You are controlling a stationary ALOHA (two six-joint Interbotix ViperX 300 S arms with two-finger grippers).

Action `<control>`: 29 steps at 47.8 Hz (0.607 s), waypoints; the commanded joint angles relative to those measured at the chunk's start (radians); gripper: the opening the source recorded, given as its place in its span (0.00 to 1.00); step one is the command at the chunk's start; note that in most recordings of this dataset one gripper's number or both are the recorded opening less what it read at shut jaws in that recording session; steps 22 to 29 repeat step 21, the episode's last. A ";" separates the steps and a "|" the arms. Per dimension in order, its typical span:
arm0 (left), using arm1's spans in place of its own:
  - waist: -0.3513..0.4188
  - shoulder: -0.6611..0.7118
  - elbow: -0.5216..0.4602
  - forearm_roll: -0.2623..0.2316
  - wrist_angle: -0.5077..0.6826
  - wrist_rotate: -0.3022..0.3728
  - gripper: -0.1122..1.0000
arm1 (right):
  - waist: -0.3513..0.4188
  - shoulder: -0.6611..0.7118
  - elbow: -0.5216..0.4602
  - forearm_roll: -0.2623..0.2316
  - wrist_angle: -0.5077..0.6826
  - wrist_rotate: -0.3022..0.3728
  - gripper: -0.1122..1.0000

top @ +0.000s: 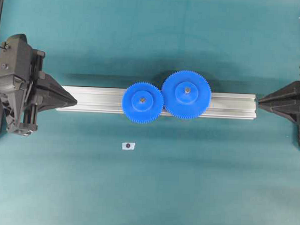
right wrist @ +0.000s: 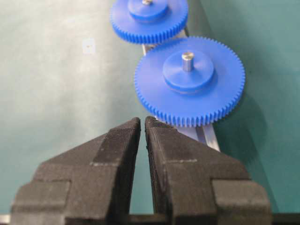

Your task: Find the location of the shaft and insert the small gear.

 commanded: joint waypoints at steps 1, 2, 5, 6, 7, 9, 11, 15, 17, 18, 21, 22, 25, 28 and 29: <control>-0.003 -0.012 -0.034 0.003 -0.005 0.002 0.11 | -0.003 0.006 -0.017 -0.002 -0.009 0.006 0.28; -0.003 -0.017 -0.034 0.003 -0.005 0.002 0.11 | -0.003 0.008 -0.017 -0.002 -0.008 0.006 0.28; -0.003 -0.020 -0.031 0.003 -0.005 0.002 0.11 | -0.003 0.006 -0.015 -0.002 -0.009 0.006 0.28; -0.003 -0.021 -0.034 0.003 -0.005 0.002 0.11 | -0.003 0.008 -0.015 -0.002 -0.008 0.006 0.28; -0.003 -0.023 -0.034 0.003 -0.005 0.002 0.11 | -0.003 0.008 -0.015 -0.002 -0.008 0.006 0.28; -0.003 -0.023 -0.034 0.003 -0.005 0.002 0.11 | -0.003 0.008 -0.014 -0.002 -0.008 0.006 0.28; -0.003 -0.023 -0.031 0.003 -0.005 0.002 0.11 | -0.003 0.008 -0.014 -0.002 -0.009 0.006 0.28; -0.003 -0.020 -0.029 0.003 -0.005 0.002 0.11 | -0.003 0.006 -0.014 -0.002 -0.008 0.006 0.28; -0.003 -0.018 -0.028 0.003 -0.005 0.002 0.11 | -0.003 0.008 -0.014 -0.002 -0.009 0.006 0.28; -0.003 -0.018 -0.028 0.003 -0.005 0.002 0.11 | -0.003 0.008 -0.014 -0.002 -0.008 0.006 0.28; -0.003 -0.018 -0.028 0.003 -0.005 0.002 0.11 | -0.003 0.006 -0.017 -0.002 -0.006 0.006 0.28; -0.003 -0.018 -0.028 0.003 -0.005 0.002 0.11 | -0.003 0.006 -0.017 -0.002 -0.006 0.006 0.28; -0.003 -0.018 -0.028 0.003 -0.005 0.002 0.11 | -0.003 0.006 -0.017 -0.002 -0.006 0.006 0.28; -0.003 -0.018 -0.028 0.003 -0.005 0.002 0.11 | -0.003 0.006 -0.017 -0.002 -0.006 0.006 0.28; -0.003 -0.018 -0.028 0.003 -0.005 0.002 0.11 | -0.003 0.006 -0.017 -0.002 -0.006 0.006 0.28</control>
